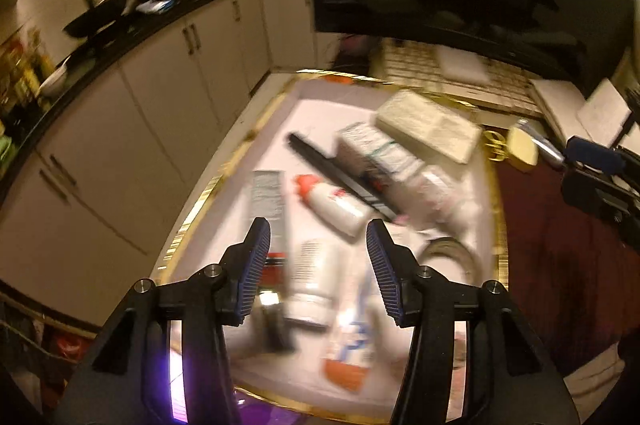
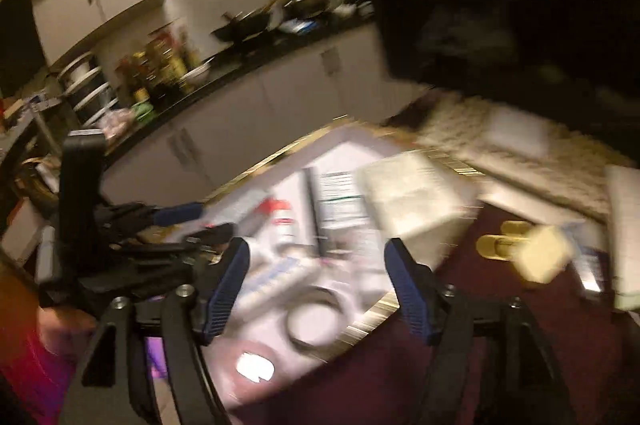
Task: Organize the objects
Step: 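Lower the box and bottle into the tray and open both tools, then grasp the cream earbud case with the left tool while the right tool grasps the grey tube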
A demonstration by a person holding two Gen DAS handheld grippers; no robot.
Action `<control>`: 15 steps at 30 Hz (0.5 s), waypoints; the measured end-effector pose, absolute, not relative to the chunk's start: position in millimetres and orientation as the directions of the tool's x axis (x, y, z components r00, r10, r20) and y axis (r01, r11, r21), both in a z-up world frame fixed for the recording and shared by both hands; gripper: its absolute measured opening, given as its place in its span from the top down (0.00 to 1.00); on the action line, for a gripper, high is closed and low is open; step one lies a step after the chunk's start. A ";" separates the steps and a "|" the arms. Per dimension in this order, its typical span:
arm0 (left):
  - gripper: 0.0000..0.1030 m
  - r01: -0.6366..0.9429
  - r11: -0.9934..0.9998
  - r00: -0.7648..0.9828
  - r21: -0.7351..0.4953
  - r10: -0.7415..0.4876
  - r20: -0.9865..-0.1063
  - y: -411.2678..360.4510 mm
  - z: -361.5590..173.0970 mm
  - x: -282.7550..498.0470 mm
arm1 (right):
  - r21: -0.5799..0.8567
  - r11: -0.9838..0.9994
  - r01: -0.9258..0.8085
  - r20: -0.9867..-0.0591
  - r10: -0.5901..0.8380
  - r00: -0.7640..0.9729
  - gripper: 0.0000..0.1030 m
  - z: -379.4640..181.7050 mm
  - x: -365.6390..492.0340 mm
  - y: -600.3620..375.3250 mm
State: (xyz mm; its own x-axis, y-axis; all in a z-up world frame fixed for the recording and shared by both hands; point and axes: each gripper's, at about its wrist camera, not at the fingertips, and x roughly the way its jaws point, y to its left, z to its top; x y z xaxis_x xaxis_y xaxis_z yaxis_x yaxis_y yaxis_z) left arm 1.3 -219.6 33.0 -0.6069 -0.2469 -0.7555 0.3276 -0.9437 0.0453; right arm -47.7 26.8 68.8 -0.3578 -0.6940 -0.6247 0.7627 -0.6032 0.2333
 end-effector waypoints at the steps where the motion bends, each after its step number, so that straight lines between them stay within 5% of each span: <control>1: 0.51 0.310 -0.949 -0.612 0.046 -0.236 -0.755 -211.3 34.6 -1.4 | 0.206 -0.637 0.743 -0.618 -0.673 -0.406 0.26 68.9 -48.5 44.3; 8: 0.50 0.194 -0.980 -0.620 0.053 -0.164 -0.767 -152.9 37.4 -23.2 | 0.019 -0.781 0.624 -0.617 -0.500 -0.607 0.25 47.4 -67.7 123.1; 15: 0.50 0.114 -0.993 -0.603 -0.028 -0.047 -0.797 -119.2 30.8 -37.2 | -0.063 -0.826 0.560 -0.692 -0.368 -0.620 0.25 11.3 -116.6 157.6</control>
